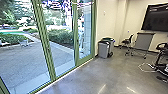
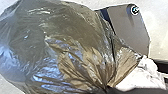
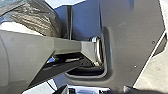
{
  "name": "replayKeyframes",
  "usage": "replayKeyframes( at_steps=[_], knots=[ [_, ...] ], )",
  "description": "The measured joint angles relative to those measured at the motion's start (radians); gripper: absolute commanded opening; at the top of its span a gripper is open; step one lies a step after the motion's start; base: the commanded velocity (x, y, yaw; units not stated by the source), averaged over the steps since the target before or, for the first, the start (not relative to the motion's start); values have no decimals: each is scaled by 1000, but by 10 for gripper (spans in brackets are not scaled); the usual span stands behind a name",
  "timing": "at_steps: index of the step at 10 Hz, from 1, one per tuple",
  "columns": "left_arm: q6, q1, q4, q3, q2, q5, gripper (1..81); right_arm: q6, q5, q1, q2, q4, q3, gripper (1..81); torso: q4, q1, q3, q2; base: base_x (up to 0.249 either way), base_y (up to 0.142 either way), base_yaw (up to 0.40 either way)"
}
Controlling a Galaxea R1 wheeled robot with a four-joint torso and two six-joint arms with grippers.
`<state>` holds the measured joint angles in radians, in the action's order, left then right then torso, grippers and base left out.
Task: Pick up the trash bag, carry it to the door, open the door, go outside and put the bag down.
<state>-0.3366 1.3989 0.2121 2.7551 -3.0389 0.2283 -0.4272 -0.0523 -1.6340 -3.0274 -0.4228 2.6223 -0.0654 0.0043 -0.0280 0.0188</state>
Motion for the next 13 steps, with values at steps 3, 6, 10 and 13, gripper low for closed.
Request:
replayKeyframes(
  at_steps=[3,6,10,13],
  knots=[
    [0,0,0,0,0,0,10,0,0,0,0,0,0,811,0,0,0,0,167,-83,0],
    [0,0,0,0,0,0,10,1,0,1,-1,-1,3,811,0,0,0,0,168,-47,0],
    [0,3,0,-1,-1,1,10,0,1,-1,-3,-2,7,811,0,-1,0,0,168,0,0],
    [0,-2,0,-1,0,0,10,0,1,0,-3,-4,7,811,0,0,0,0,168,0,0]
  ],
)
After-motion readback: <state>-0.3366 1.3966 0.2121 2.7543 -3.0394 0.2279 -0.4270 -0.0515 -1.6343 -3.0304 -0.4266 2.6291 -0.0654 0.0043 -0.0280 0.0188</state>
